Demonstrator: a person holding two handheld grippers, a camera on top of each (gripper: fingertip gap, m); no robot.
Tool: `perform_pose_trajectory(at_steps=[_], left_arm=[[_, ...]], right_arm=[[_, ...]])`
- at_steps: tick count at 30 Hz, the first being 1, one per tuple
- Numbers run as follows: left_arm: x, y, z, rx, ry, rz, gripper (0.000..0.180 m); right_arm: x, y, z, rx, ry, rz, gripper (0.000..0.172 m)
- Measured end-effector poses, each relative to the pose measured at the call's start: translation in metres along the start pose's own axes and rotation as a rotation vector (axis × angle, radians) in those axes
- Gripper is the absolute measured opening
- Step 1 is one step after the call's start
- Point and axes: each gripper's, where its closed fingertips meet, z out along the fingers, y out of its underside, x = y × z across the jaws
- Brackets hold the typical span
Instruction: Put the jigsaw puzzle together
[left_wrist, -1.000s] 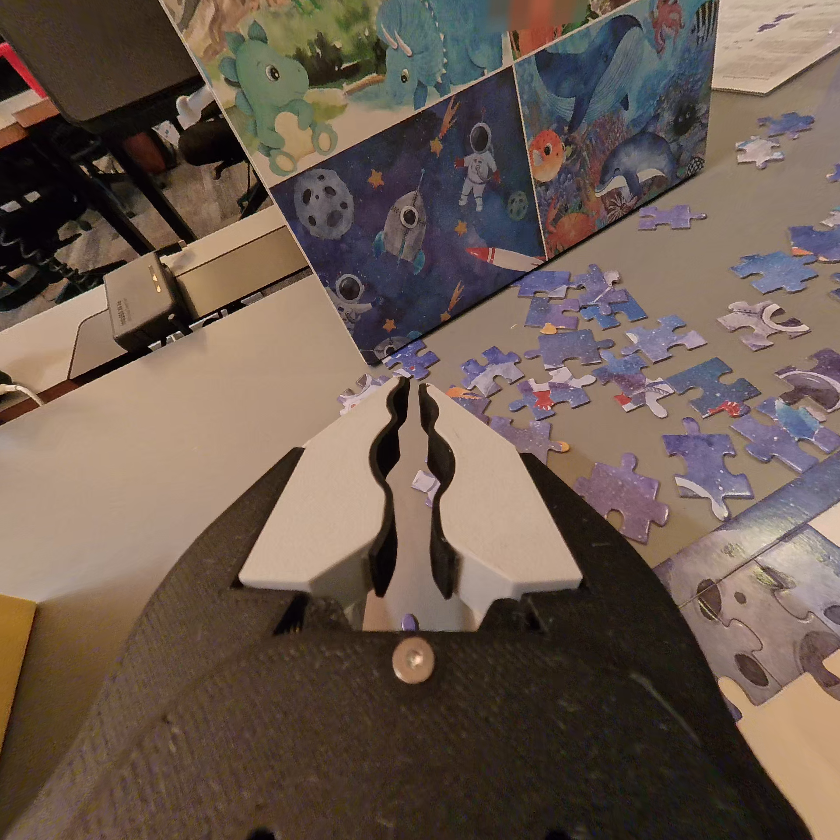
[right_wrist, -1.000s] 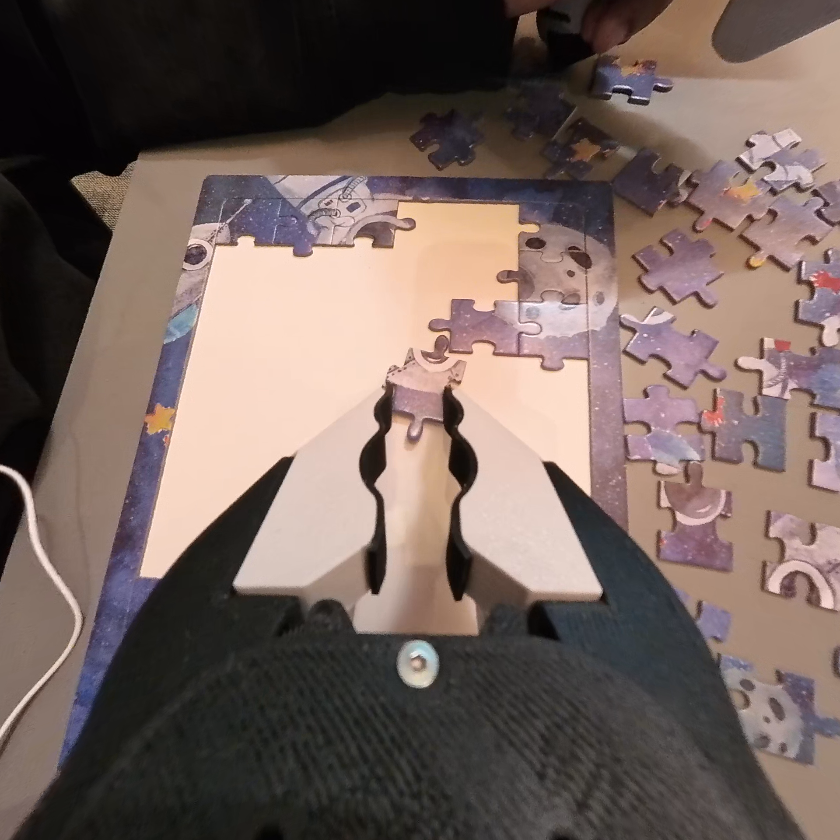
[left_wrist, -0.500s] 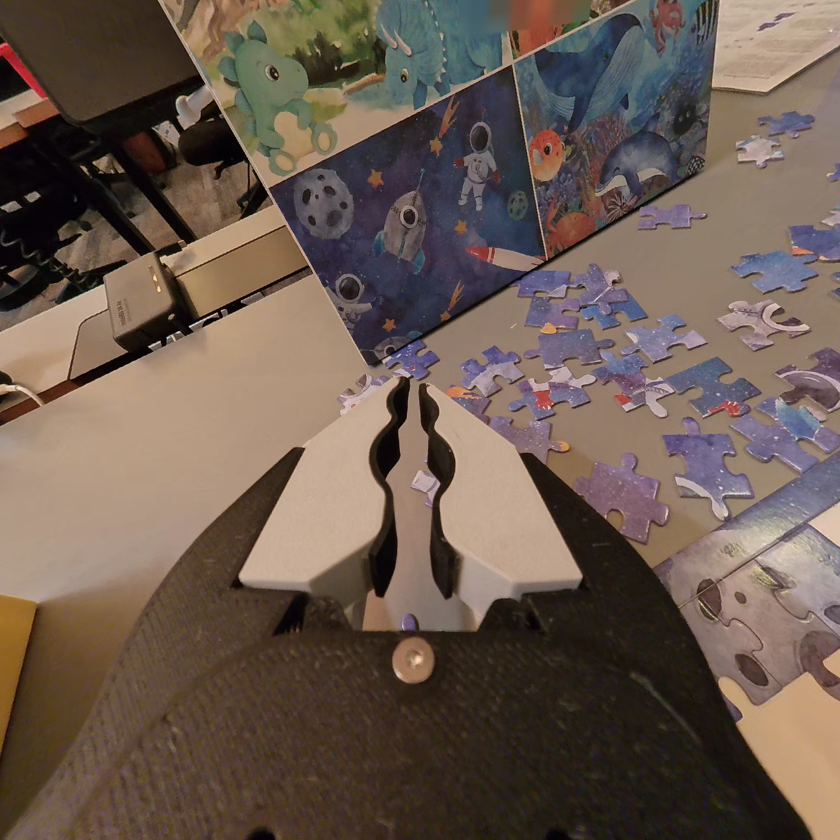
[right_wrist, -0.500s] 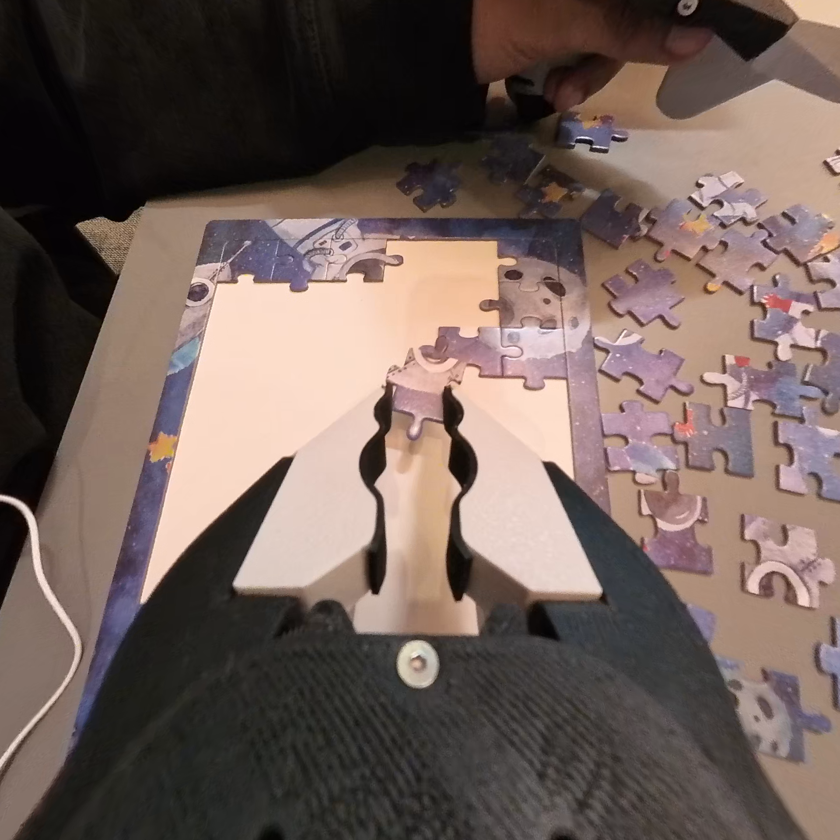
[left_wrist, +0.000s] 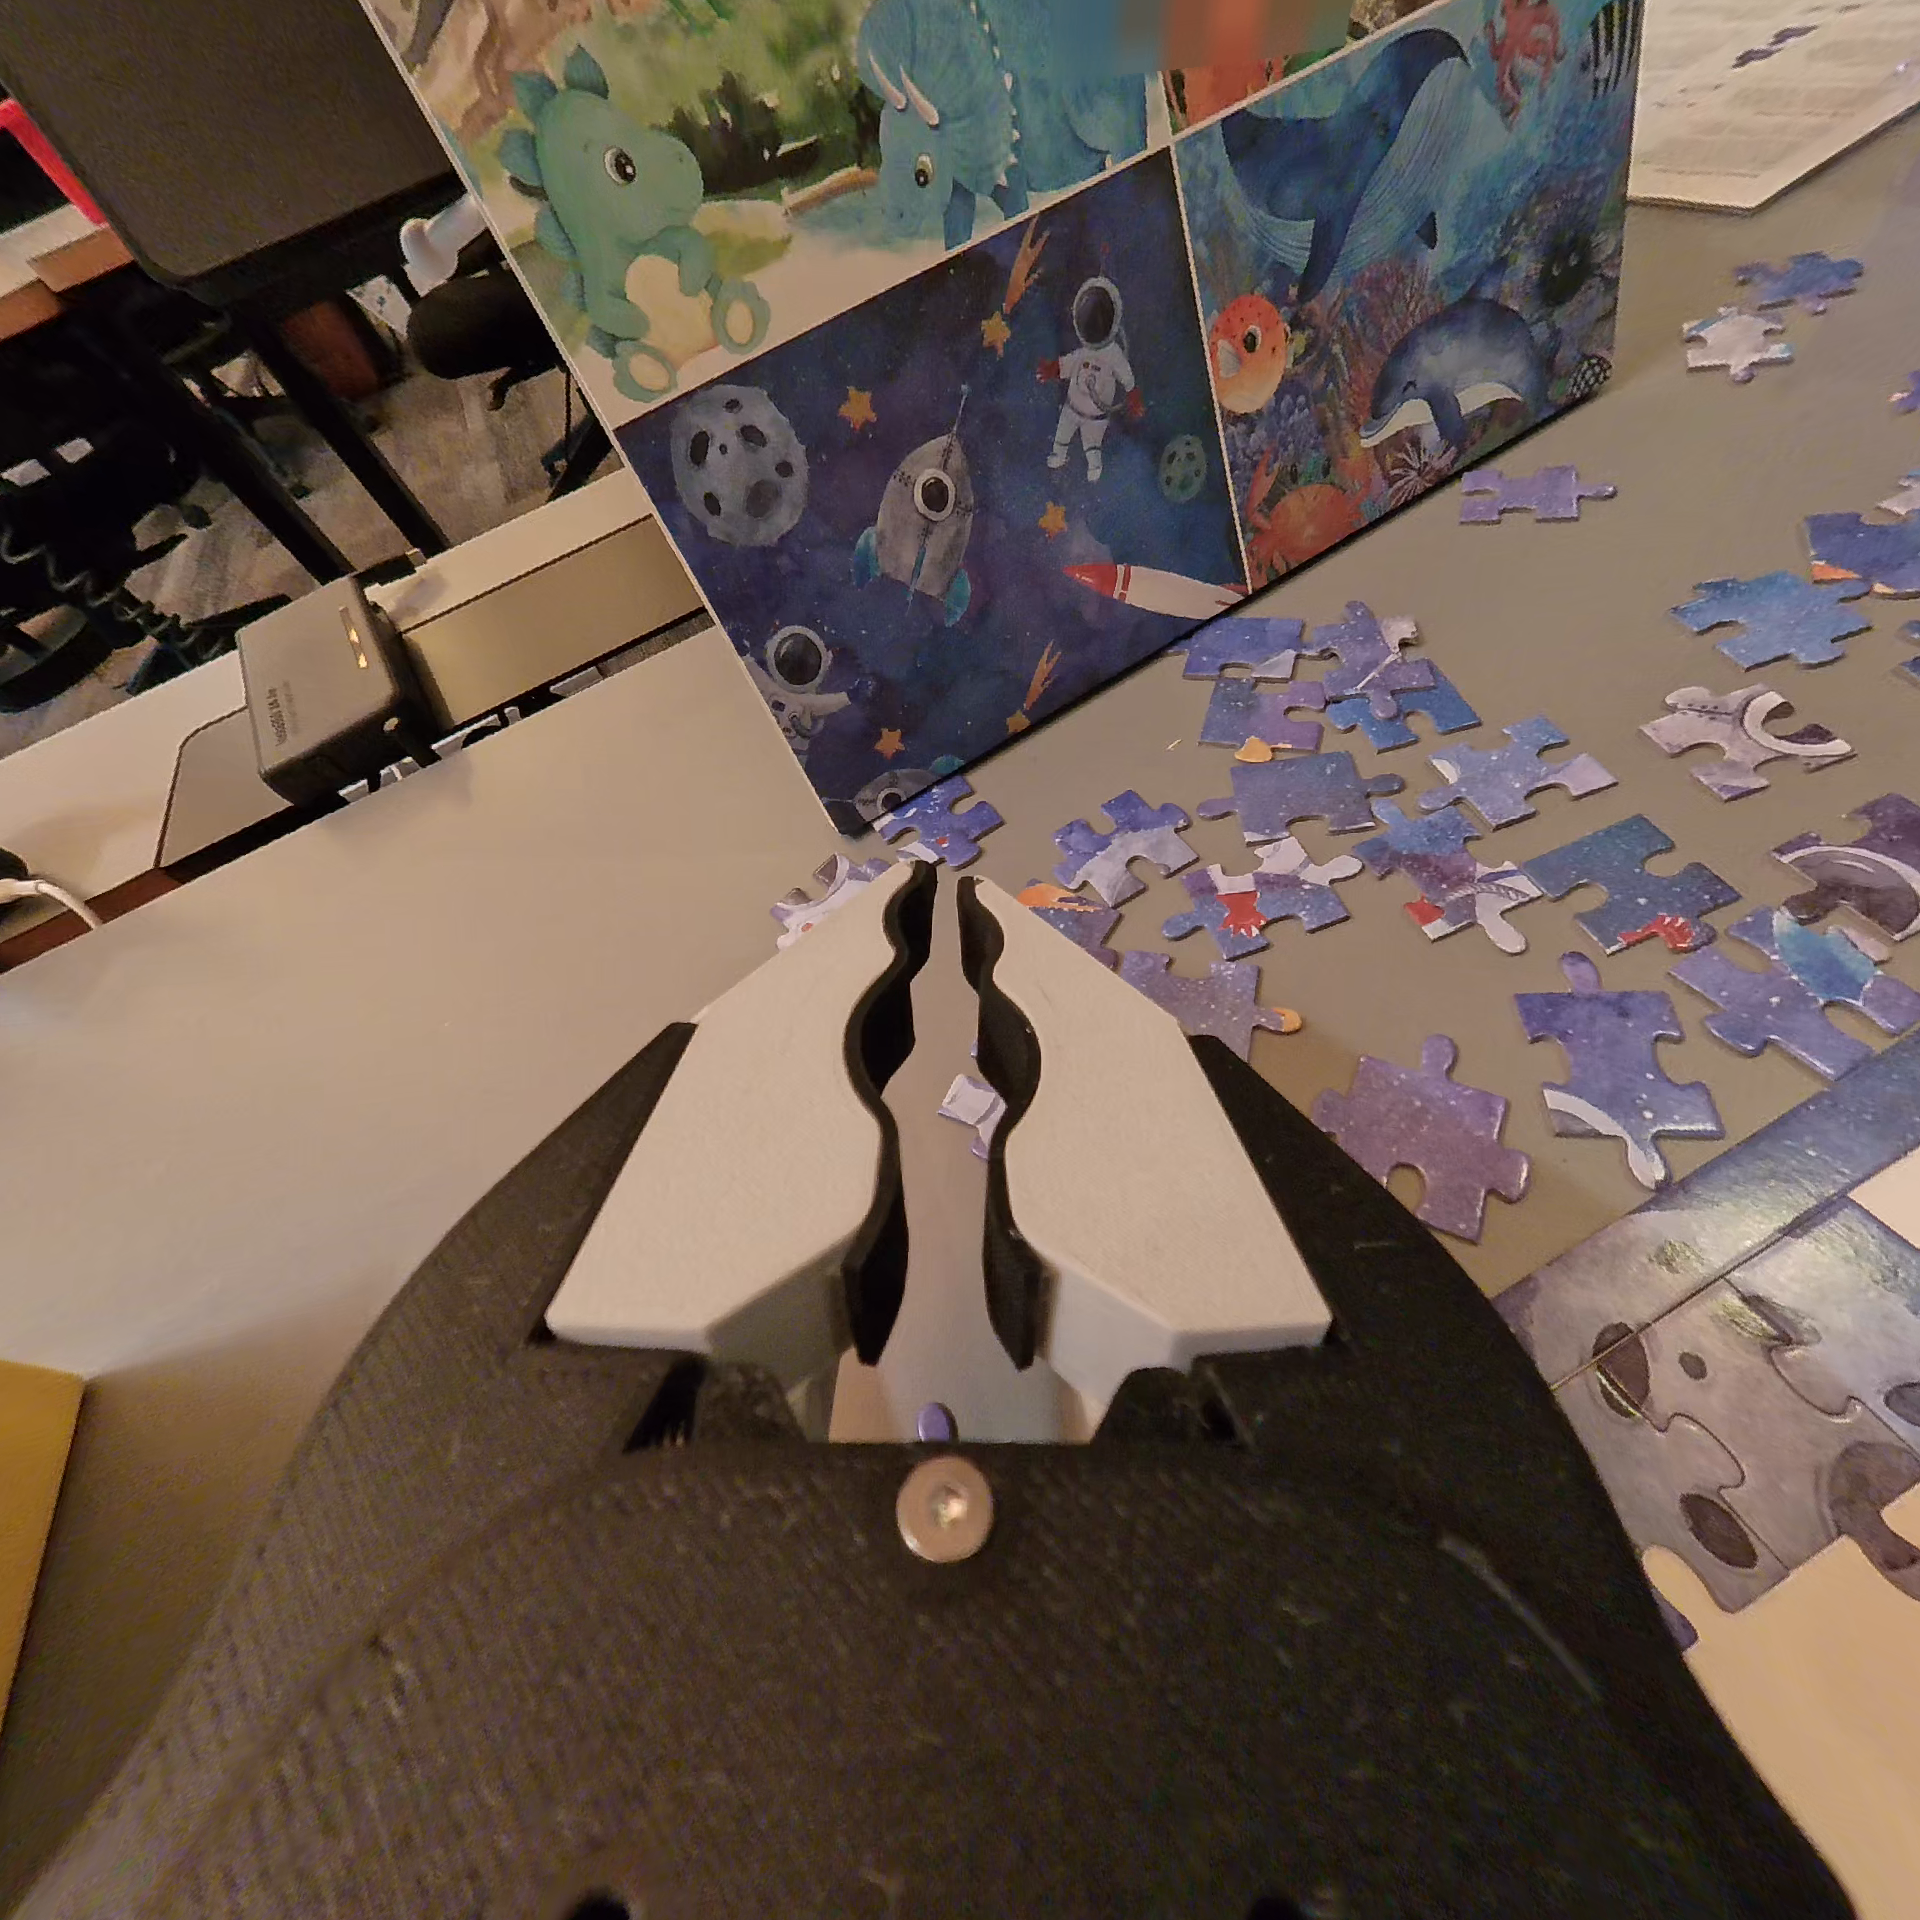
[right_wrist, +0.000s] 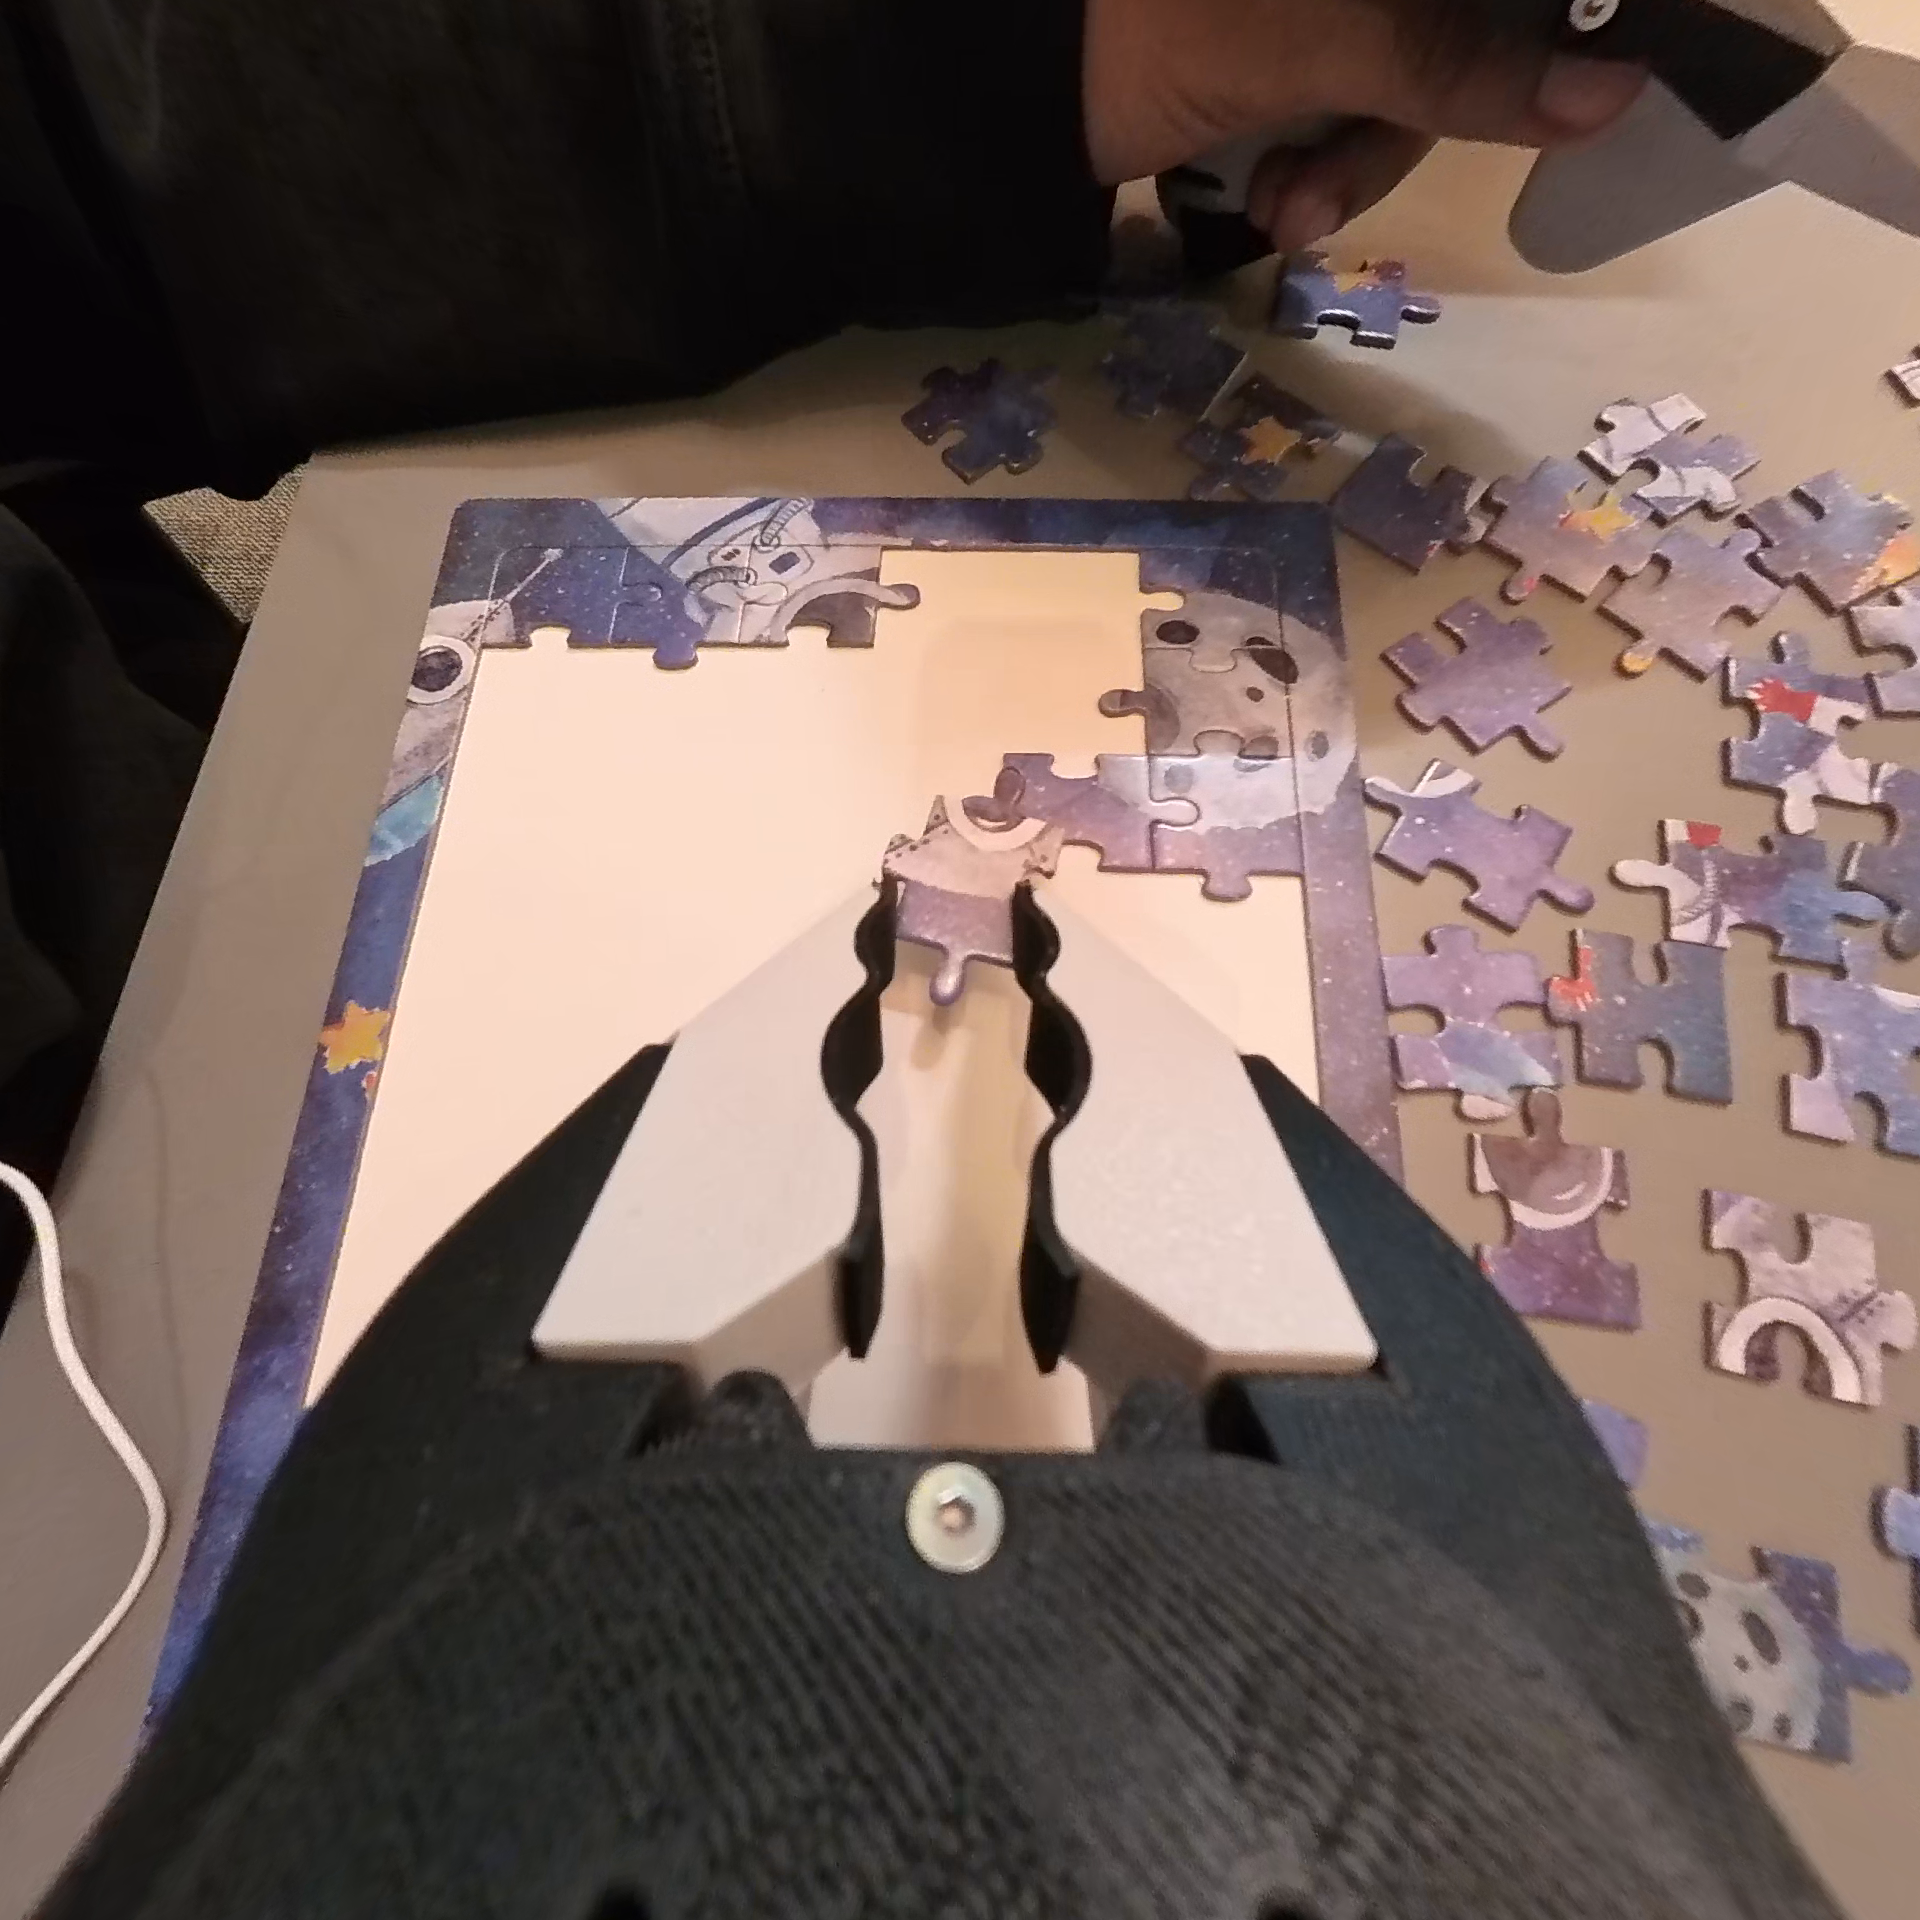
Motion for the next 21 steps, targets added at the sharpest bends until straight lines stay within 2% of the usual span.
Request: perform_pose_trajectory(at_steps=[21], left_arm=[[0.000,0.000,0.000,0.000,0.000,0.002,0.003]], right_arm=[[0.012,0.000,-0.009,0.005,0.053,0.008,0.020]])
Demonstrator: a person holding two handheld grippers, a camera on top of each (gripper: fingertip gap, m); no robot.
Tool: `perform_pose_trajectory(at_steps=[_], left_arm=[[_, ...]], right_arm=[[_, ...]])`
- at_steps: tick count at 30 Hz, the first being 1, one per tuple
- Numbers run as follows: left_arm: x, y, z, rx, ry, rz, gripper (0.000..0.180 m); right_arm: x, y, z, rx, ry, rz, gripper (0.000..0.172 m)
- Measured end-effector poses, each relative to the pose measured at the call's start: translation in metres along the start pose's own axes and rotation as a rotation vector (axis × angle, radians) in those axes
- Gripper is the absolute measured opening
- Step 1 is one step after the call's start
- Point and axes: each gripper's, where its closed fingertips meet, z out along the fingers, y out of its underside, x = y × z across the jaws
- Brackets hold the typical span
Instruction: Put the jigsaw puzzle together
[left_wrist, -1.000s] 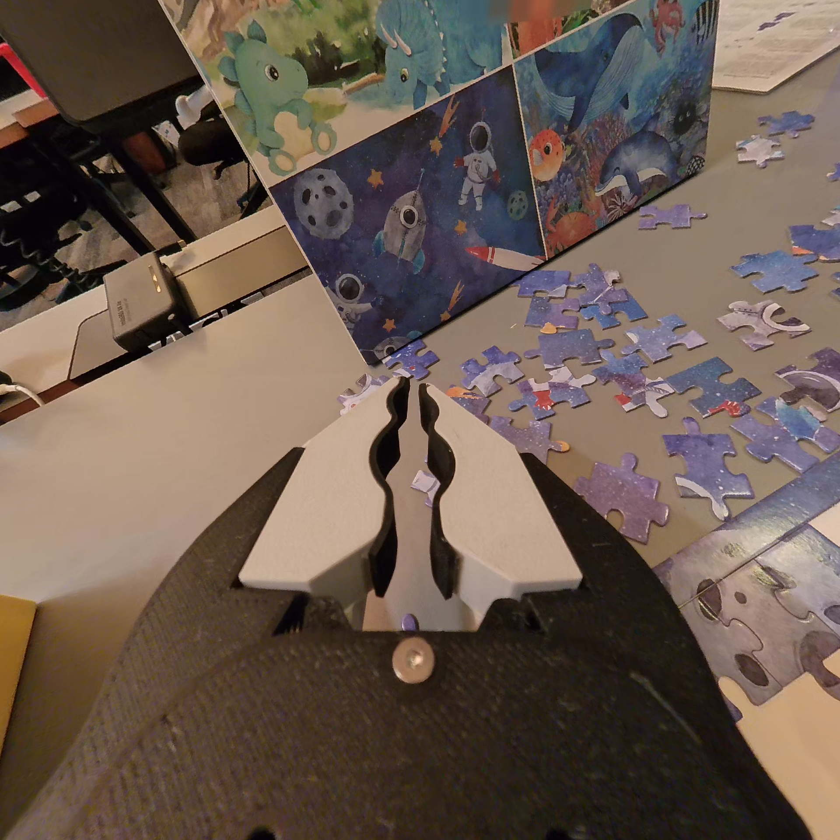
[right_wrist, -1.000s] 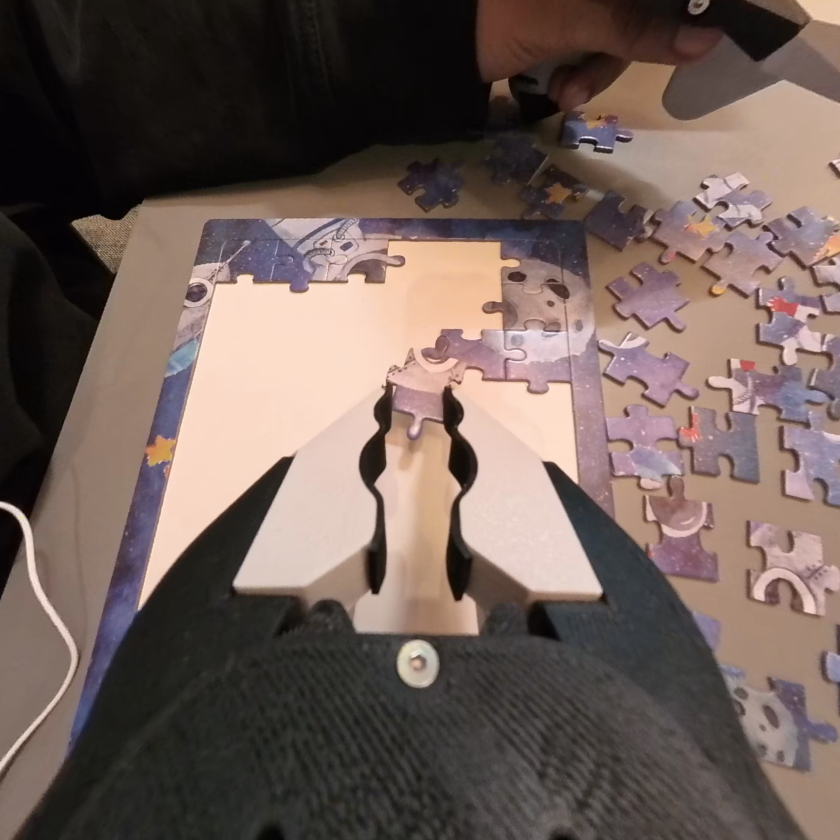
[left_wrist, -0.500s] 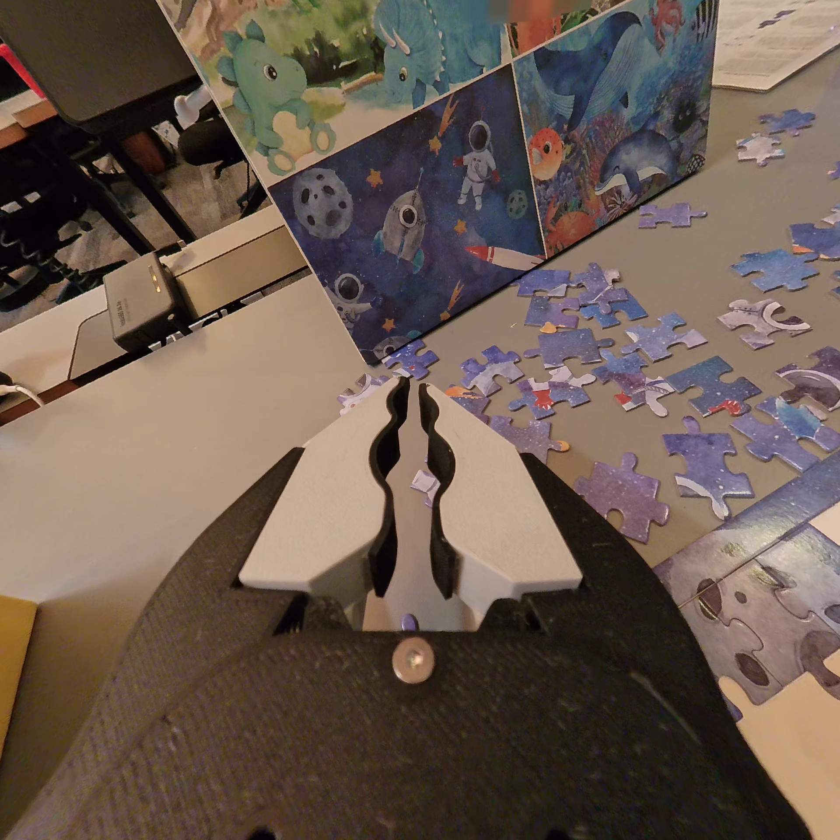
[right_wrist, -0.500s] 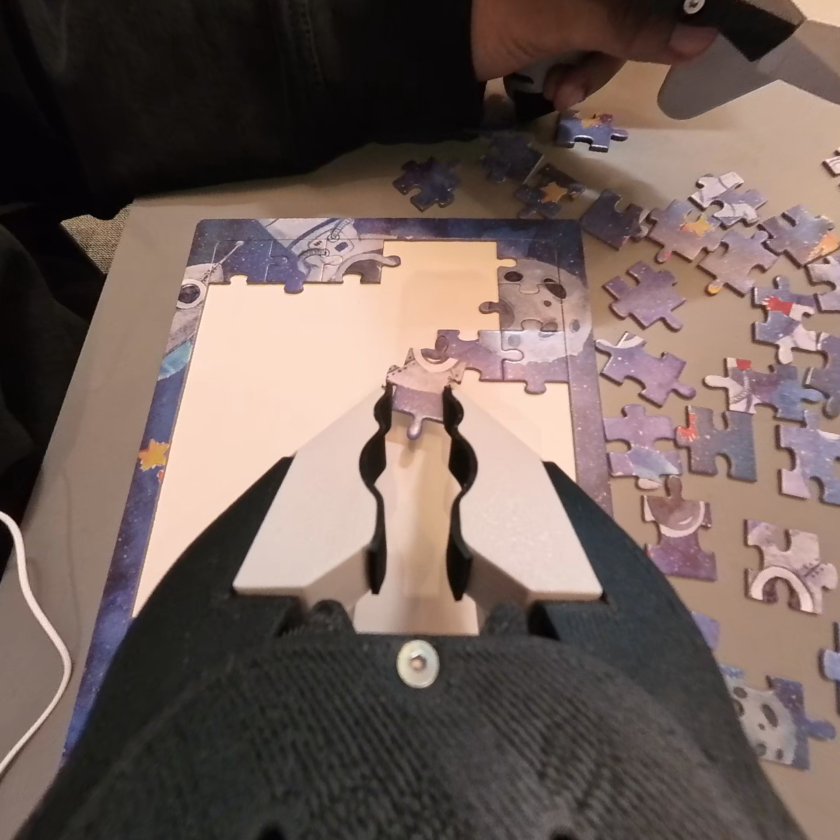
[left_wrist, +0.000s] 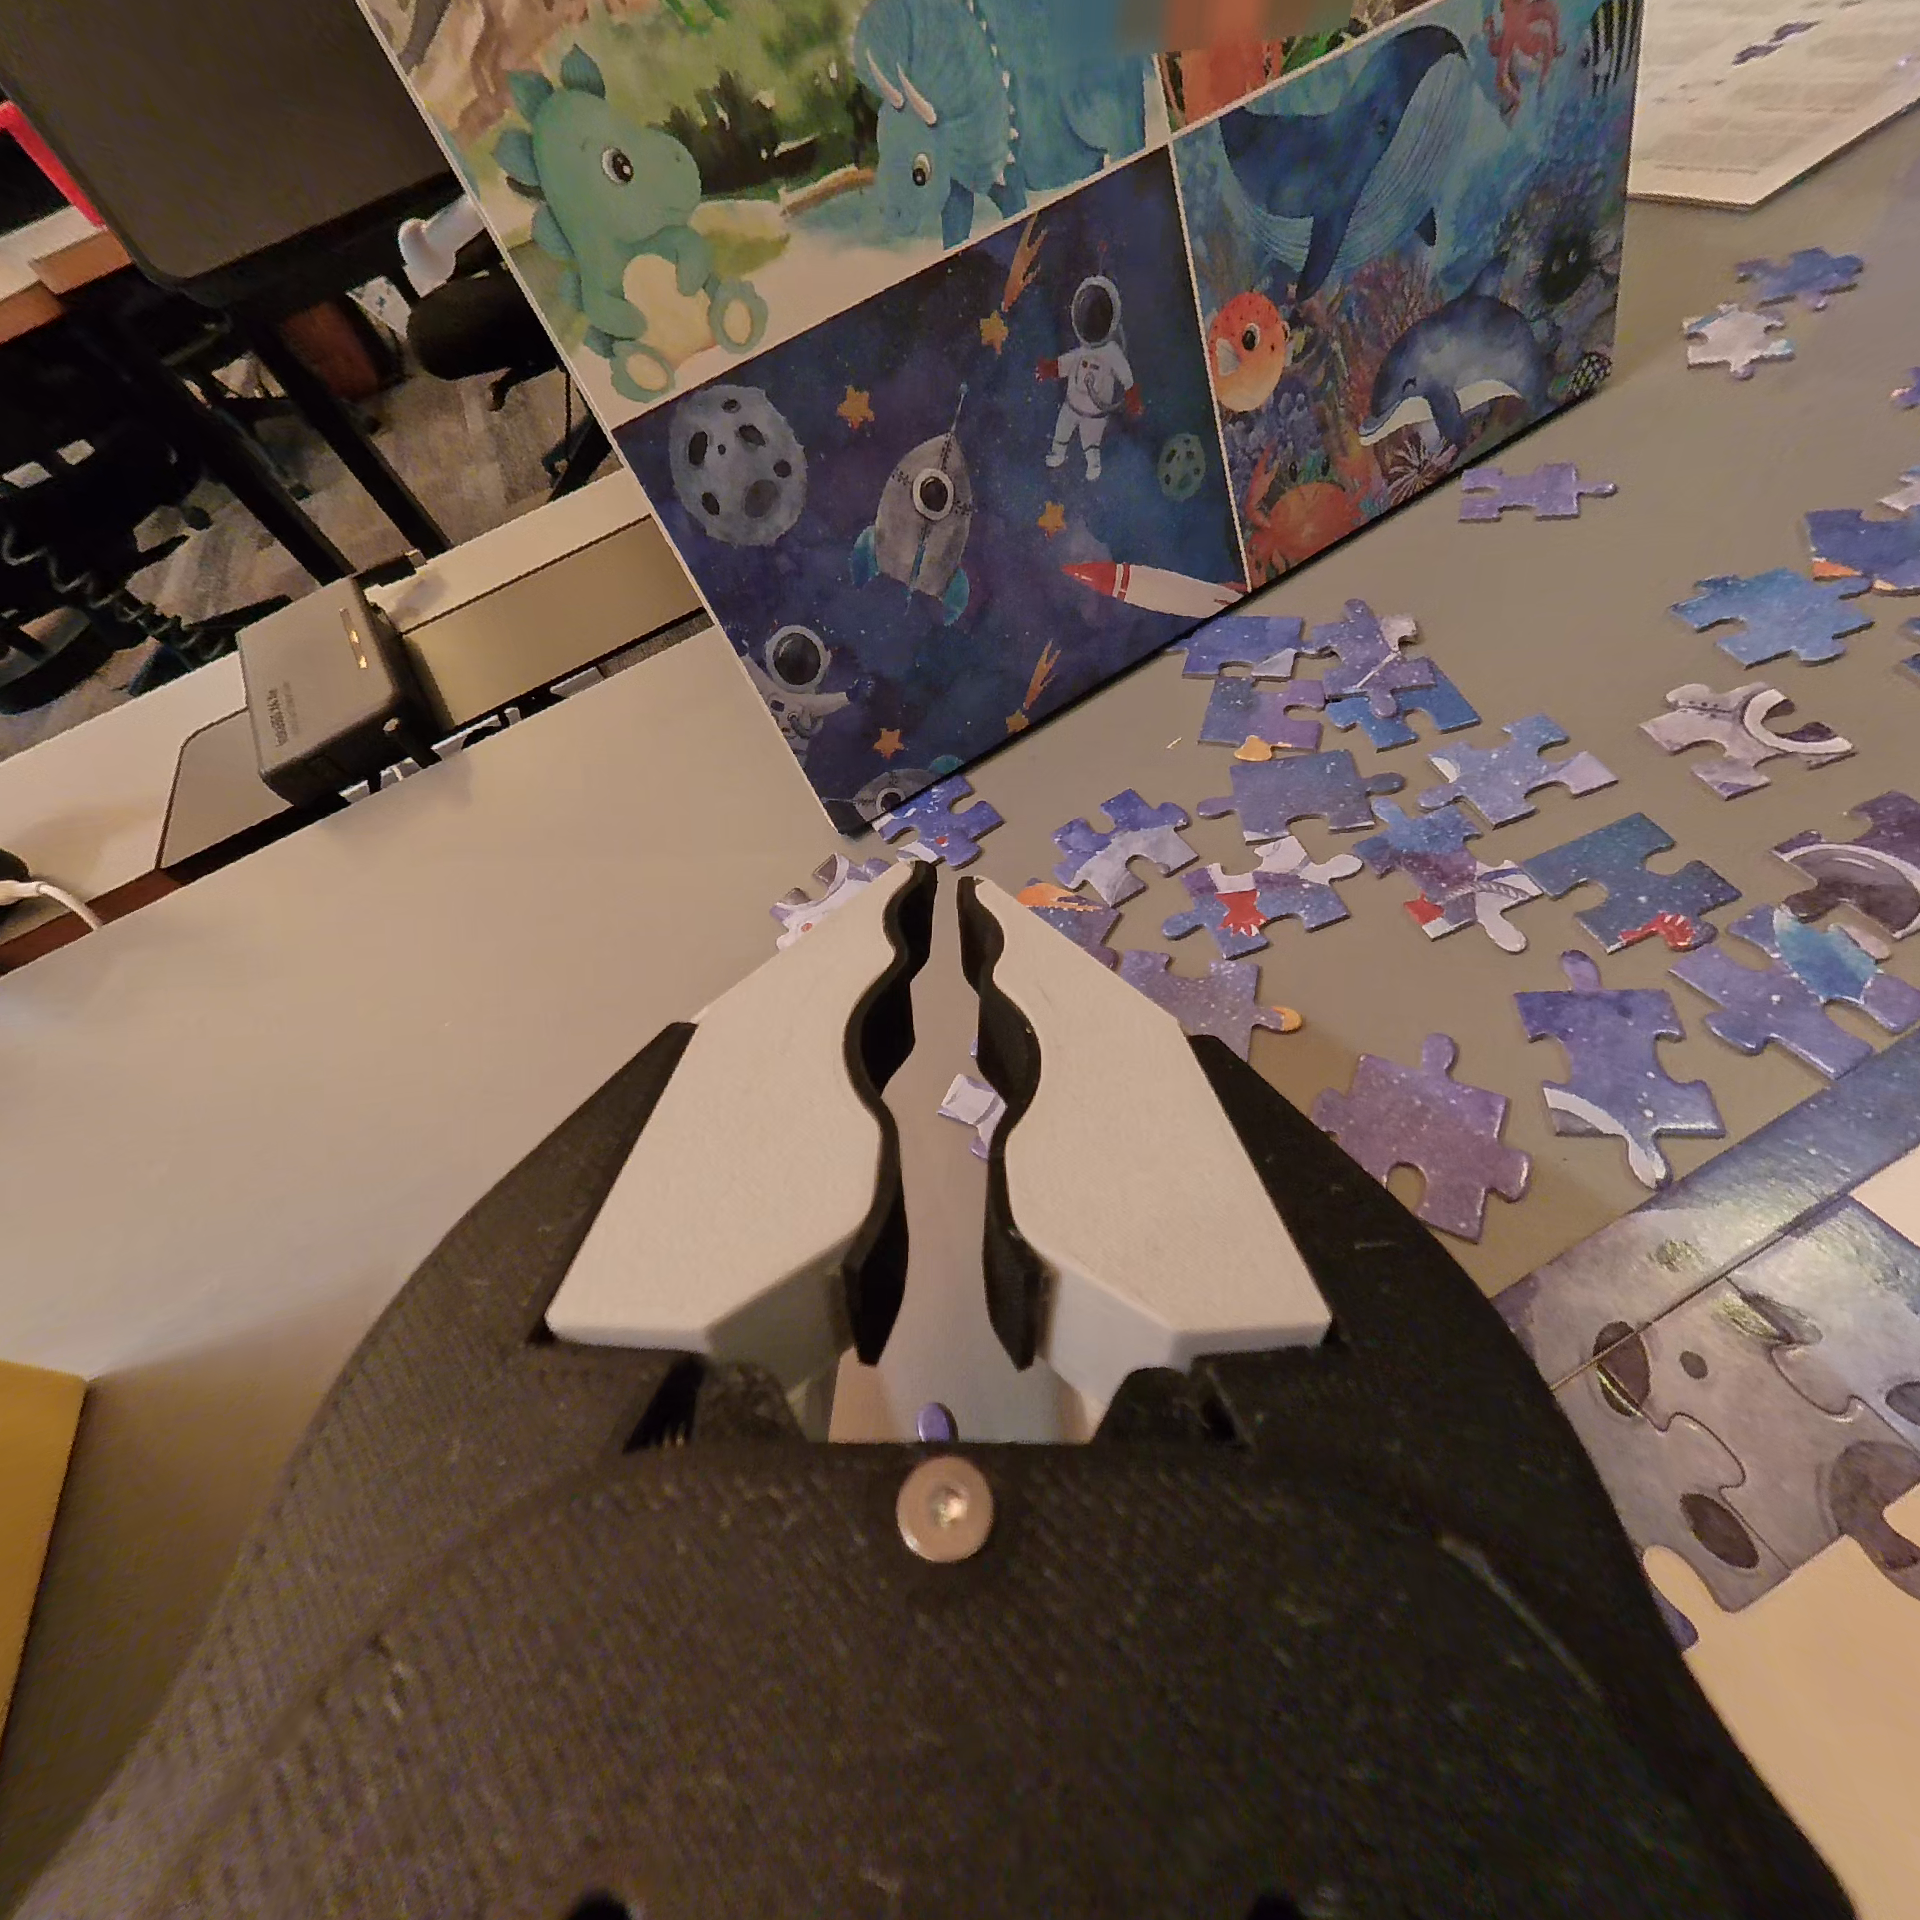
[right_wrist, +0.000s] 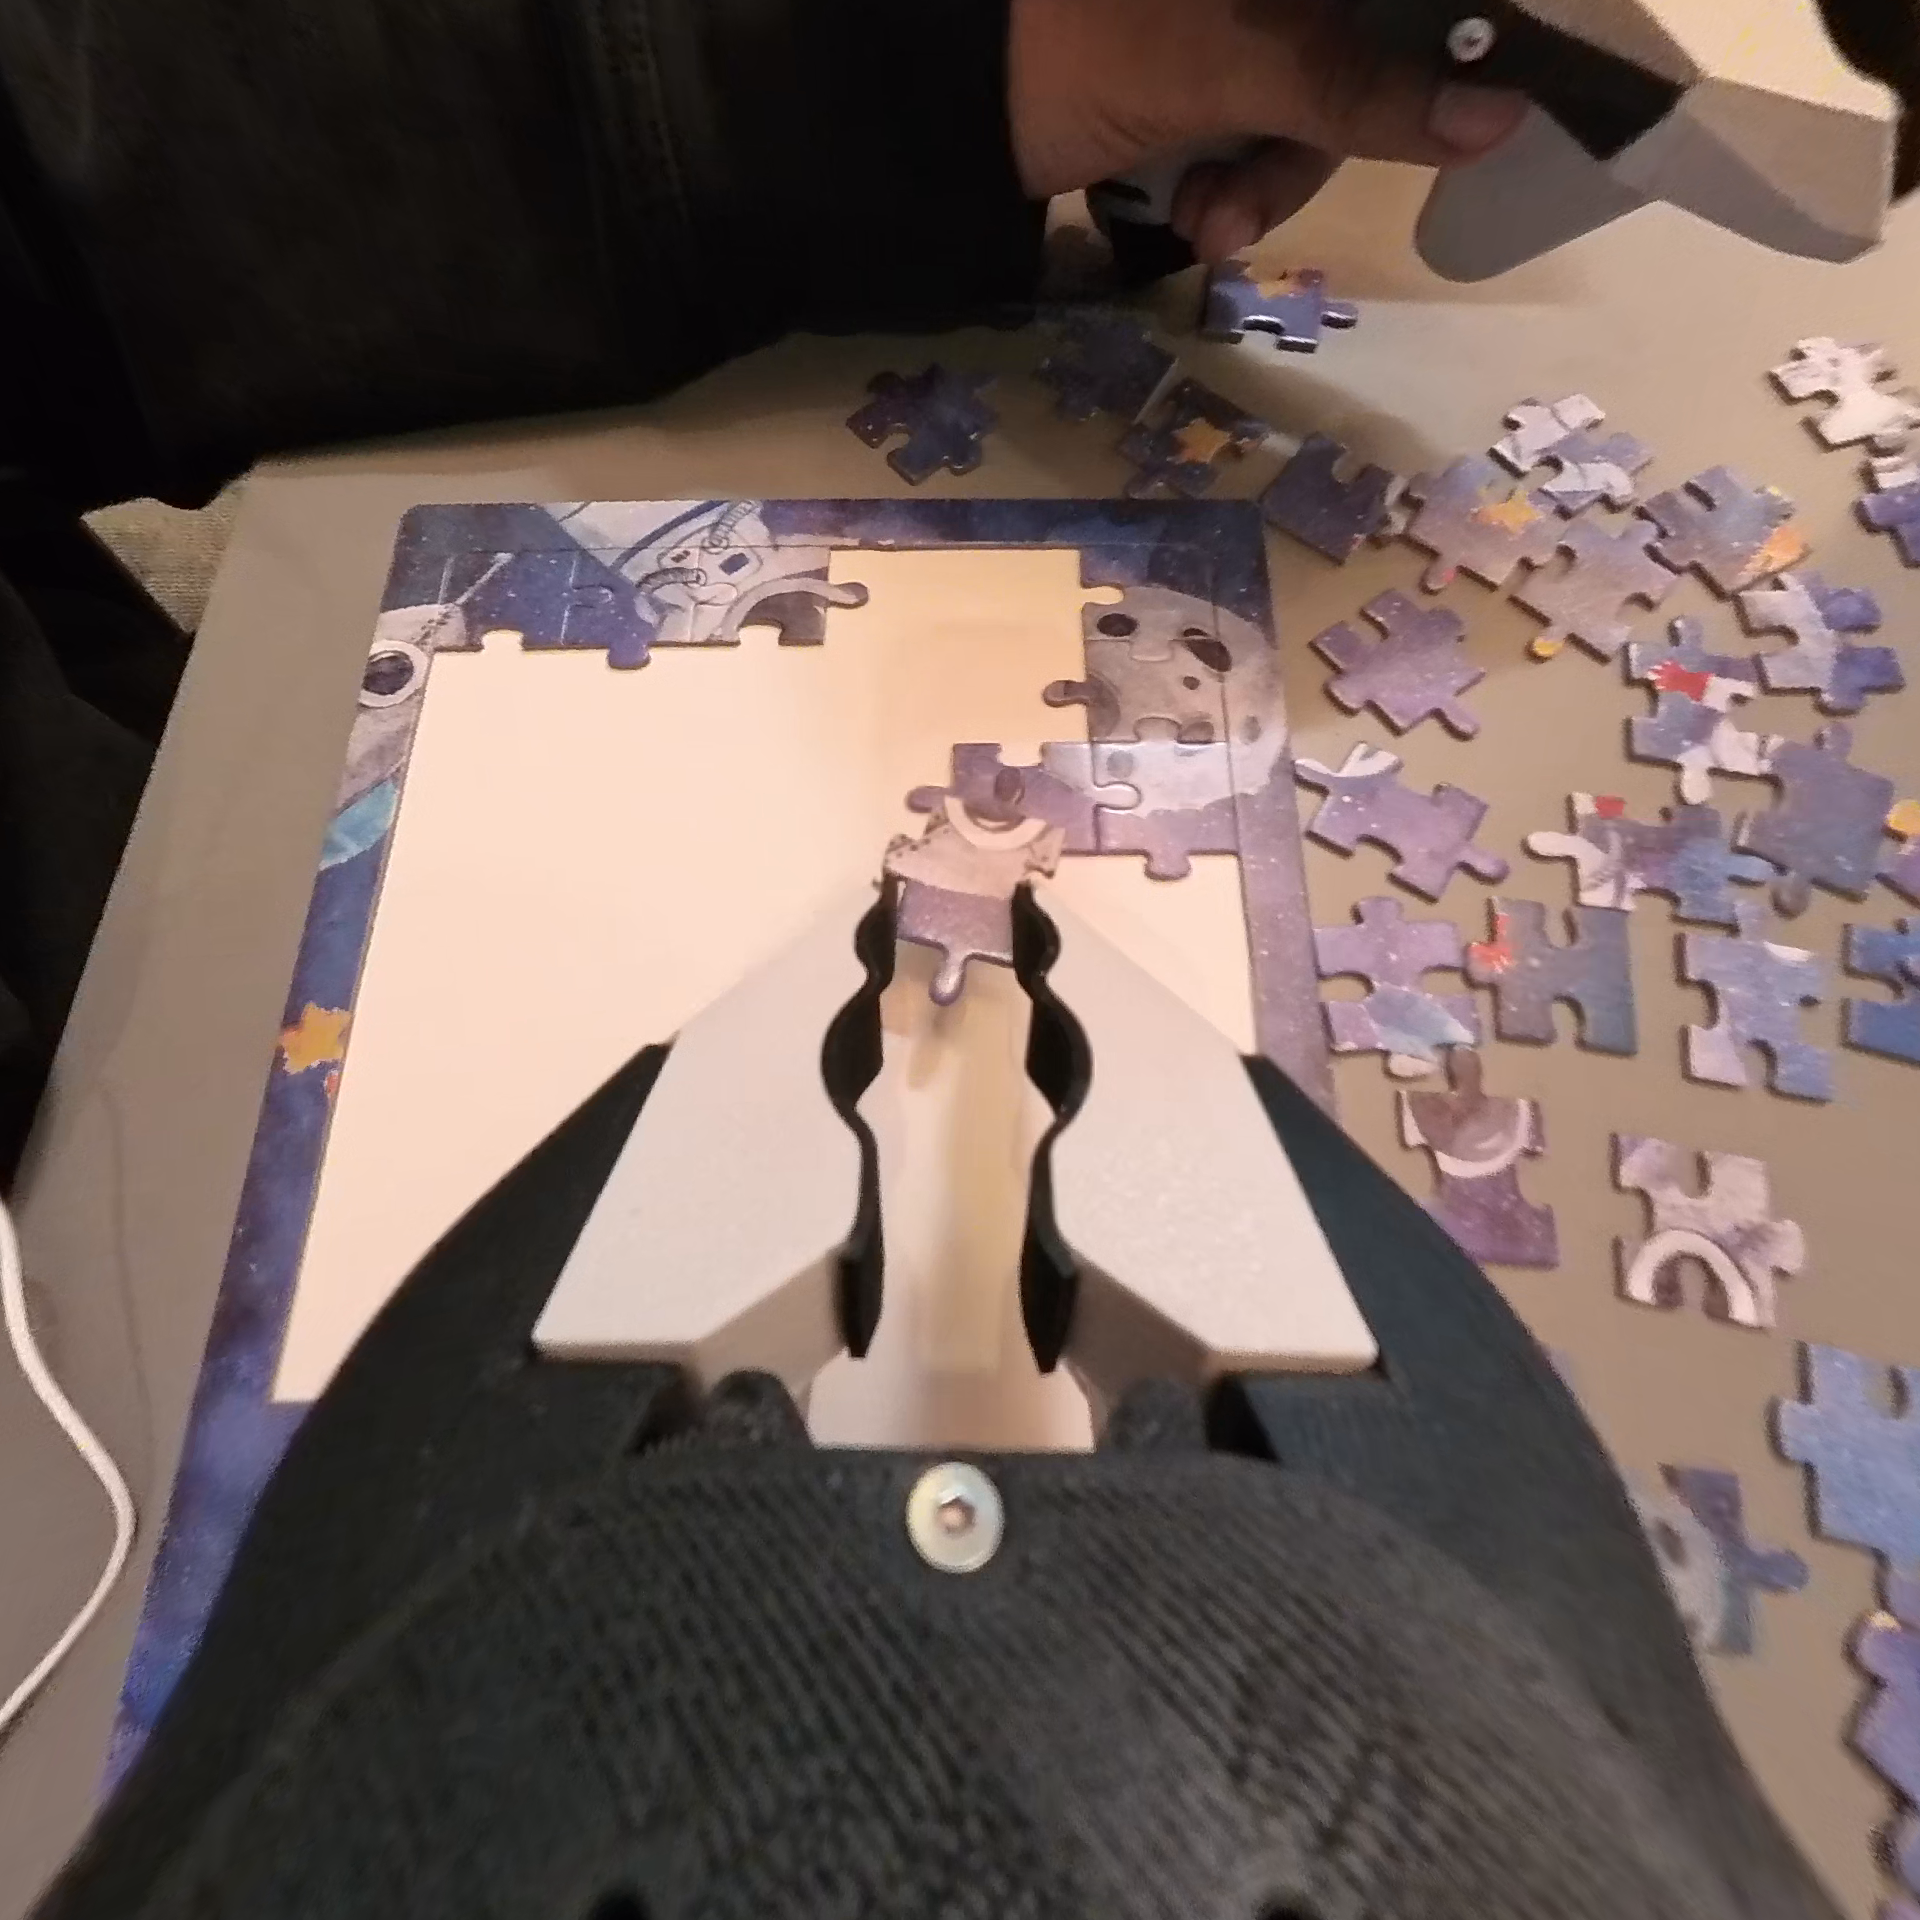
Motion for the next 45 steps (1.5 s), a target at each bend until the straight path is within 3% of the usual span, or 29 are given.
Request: perform_pose_trajectory(at_steps=[6,11,15,20,23,27,34,39,45], left_arm=[[0.000,0.000,0.000,0.000,-0.001,0.001,0.003],[0.000,0.000,0.000,-0.001,-0.002,0.004,0.003],[0.000,0.000,0.000,-0.001,-0.006,0.008,0.003],[0.000,0.000,0.000,0.001,-0.007,0.004,0.003],[0.000,0.000,0.000,-0.001,-0.008,0.008,0.003],[0.000,0.000,0.000,-0.001,-0.010,0.011,0.003],[0.000,0.000,0.000,0.000,-0.009,0.006,0.003],[0.000,0.000,0.000,-0.001,-0.010,0.008,0.003],[0.000,0.000,0.000,-0.001,-0.010,0.012,0.003]], right_arm=[[0.050,0.016,-0.039,-0.004,0.183,0.087,0.021],[0.113,0.055,-0.097,0.018,0.417,0.281,0.021],[0.137,0.077,-0.126,0.050,0.526,0.396,0.021],[0.155,0.109,-0.153,-0.097,0.712,0.402,0.021],[0.156,0.112,-0.166,-0.029,0.694,0.461,0.021],[0.133,0.096,-0.166,0.080,0.501,0.422,0.021],[0.105,0.115,-0.137,-0.057,0.352,0.345,0.021],[0.108,0.124,-0.132,-0.116,0.384,0.321,0.025],[0.127,0.114,-0.157,-0.013,0.508,0.350,0.031]])
